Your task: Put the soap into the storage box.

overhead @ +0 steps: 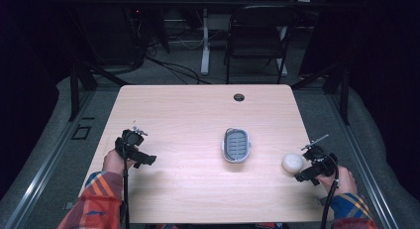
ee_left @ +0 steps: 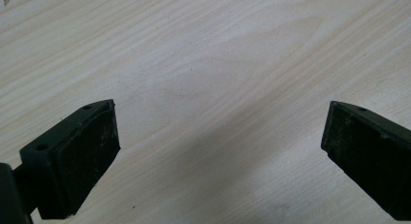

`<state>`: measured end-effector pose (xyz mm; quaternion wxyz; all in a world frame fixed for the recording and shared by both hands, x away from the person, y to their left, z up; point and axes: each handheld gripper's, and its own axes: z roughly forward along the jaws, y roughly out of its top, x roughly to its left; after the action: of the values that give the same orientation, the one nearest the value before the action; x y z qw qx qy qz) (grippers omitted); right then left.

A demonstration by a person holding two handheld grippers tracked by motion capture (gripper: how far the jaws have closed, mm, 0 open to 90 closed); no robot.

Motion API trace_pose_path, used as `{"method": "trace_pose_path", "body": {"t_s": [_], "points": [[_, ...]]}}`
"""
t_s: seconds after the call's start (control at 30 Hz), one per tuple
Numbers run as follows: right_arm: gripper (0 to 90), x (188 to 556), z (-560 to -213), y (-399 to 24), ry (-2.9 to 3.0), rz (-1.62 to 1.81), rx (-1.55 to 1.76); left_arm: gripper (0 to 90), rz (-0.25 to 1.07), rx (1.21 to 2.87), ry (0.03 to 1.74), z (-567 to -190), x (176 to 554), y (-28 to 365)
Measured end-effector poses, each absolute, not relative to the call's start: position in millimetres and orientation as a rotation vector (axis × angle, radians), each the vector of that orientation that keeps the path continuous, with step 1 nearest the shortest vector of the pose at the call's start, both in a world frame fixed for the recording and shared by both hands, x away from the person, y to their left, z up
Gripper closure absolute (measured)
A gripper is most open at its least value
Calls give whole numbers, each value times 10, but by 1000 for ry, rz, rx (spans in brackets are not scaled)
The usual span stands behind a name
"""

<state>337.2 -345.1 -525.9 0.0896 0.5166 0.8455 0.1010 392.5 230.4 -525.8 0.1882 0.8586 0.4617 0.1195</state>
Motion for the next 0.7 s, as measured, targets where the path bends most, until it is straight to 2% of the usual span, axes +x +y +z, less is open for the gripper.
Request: {"method": "trace_pose_path", "body": {"t_s": [0.7], "points": [[0,3381,-5280,-3359,2583,220,1488,1,324,2435,1275,-5273,3927,2271]]}}
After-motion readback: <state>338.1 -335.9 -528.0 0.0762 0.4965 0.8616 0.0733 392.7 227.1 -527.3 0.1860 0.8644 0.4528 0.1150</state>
